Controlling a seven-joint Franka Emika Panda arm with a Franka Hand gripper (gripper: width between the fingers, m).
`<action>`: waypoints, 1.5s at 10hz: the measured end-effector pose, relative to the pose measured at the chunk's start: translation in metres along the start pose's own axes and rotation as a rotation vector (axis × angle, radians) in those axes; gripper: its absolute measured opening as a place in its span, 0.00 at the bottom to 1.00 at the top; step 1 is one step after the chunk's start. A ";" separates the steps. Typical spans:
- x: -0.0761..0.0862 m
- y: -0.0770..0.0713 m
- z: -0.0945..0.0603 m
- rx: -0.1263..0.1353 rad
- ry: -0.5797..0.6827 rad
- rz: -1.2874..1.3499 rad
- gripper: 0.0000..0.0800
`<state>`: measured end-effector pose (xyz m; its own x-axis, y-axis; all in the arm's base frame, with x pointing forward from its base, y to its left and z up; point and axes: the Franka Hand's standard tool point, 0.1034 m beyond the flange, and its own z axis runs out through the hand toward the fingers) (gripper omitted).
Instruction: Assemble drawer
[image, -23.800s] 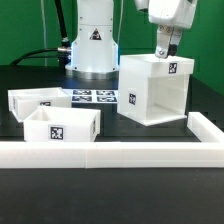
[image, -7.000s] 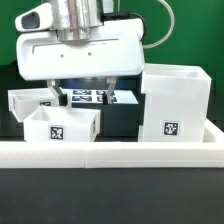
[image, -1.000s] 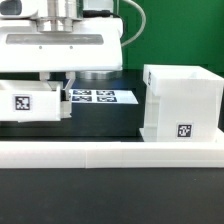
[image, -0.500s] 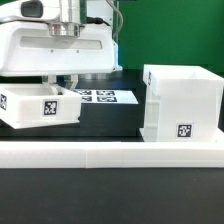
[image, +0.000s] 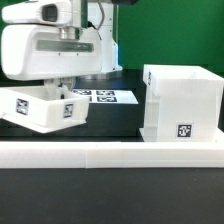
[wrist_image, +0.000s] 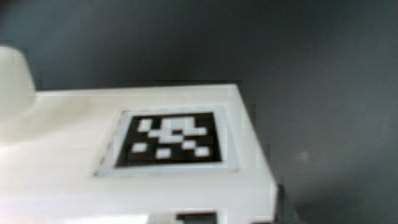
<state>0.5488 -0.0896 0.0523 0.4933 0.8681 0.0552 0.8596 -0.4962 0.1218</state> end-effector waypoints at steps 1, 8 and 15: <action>0.002 -0.002 0.000 0.004 -0.005 -0.056 0.05; 0.003 -0.015 0.006 0.031 -0.042 -0.455 0.05; -0.035 -0.019 0.012 0.154 0.018 -0.562 0.05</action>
Offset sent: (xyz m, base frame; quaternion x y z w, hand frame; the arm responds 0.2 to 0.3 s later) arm -0.0090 -0.0010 0.0144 -0.0257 -0.0117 -0.0082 0.9996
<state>0.5168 -0.1102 0.0366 -0.0457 0.9981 0.0411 0.9989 0.0460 -0.0077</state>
